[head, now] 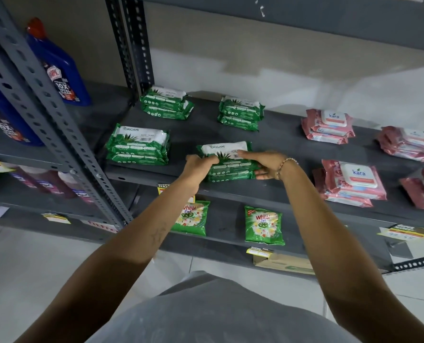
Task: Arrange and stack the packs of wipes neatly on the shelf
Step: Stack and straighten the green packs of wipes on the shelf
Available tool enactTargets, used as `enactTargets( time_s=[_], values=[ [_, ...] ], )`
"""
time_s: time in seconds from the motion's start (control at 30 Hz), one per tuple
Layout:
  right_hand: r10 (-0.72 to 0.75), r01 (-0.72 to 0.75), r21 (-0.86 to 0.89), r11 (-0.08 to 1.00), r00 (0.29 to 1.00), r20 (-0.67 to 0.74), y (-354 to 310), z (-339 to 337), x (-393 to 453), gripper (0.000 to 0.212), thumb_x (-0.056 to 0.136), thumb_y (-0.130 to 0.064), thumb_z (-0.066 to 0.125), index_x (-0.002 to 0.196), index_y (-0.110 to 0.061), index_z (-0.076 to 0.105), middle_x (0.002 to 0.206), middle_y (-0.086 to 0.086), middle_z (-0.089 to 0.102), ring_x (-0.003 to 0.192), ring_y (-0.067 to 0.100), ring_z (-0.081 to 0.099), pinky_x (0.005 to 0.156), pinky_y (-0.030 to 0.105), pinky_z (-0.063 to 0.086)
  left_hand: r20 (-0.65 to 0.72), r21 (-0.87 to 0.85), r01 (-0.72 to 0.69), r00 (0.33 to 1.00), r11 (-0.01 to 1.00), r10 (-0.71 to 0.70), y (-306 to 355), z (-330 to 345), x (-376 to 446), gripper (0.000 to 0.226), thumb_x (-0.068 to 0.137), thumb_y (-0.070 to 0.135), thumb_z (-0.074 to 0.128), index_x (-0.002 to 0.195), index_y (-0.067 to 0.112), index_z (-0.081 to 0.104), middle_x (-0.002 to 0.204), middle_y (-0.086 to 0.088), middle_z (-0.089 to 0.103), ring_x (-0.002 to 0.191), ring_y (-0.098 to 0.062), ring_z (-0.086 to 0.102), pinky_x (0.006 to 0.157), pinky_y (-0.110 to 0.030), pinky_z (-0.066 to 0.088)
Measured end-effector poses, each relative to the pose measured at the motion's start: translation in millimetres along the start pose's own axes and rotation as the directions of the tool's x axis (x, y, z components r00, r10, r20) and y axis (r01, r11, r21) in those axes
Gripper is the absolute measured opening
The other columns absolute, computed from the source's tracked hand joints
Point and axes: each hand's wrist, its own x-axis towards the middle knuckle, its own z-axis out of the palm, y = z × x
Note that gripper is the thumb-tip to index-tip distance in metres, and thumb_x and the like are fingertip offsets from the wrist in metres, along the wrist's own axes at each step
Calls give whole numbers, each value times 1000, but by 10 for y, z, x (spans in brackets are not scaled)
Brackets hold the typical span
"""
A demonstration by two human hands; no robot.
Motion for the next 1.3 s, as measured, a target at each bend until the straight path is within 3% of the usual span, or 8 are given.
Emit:
enactTargets(
  time_s=[0.2,0.37,0.6,0.67,0.77,0.97,1.03,1.3],
  values=[
    [41,-26,125,992,993,-114,206,13,-85,102,51,-64,79,129,-6,48,113,6,59,86,16,62,62,28,54,96,123,-26,995,992,14,132,70,17,68,76,37,66,128,-3,45,125,-22,51,100,-27,47,78,-37,32],
    [52,-28,164,986,988,-144,261,2,-138,103,50,-64,80,129,-6,48,101,3,60,88,17,64,65,29,55,124,185,-54,992,981,31,132,101,58,60,74,39,65,115,-2,50,74,-1,34,81,-21,40,64,-33,29],
    [-8,-20,-131,991,977,-211,97,16,-298,83,61,-78,61,113,-15,46,111,6,58,101,22,61,87,34,53,52,229,-167,986,959,159,128,32,-36,76,84,44,64,140,2,34,121,-5,52,112,-25,52,84,-30,37],
    [-225,123,-263,957,885,-407,-43,87,-328,84,66,-76,56,113,-6,56,123,7,57,115,26,54,98,36,45,-98,220,-323,931,920,351,102,-150,-124,74,85,45,64,138,0,37,127,-10,55,118,-26,53,86,-29,39],
    [-559,482,-295,825,621,-549,-417,409,-494,31,88,-31,59,109,-9,65,113,10,67,101,23,64,85,29,51,-527,32,-425,762,905,376,46,-587,-194,80,80,48,69,130,-8,42,129,-27,46,119,-36,48,97,-39,45],
    [-494,487,-93,869,864,-92,-882,1528,-382,37,88,-34,60,68,-3,67,61,9,69,64,28,62,71,37,53,-682,-87,98,719,991,-131,97,-1262,-147,85,94,50,47,146,-7,14,154,-19,17,141,-27,20,108,-32,24],
    [-355,354,-123,927,935,19,-929,1784,-266,50,90,-46,54,56,-10,47,40,-1,46,49,21,43,58,31,38,-643,-66,129,753,989,-142,105,-1313,-141,84,95,52,42,147,-7,13,156,-19,15,141,-27,23,106,-35,27],
    [-279,277,-78,958,960,-12,-912,2068,-120,43,90,-48,50,61,-20,36,58,-1,39,51,15,40,65,33,38,-549,-97,45,831,994,-91,66,-1384,19,73,96,40,48,144,-5,17,152,-17,27,131,-30,39,93,-34,38]
  ],
)
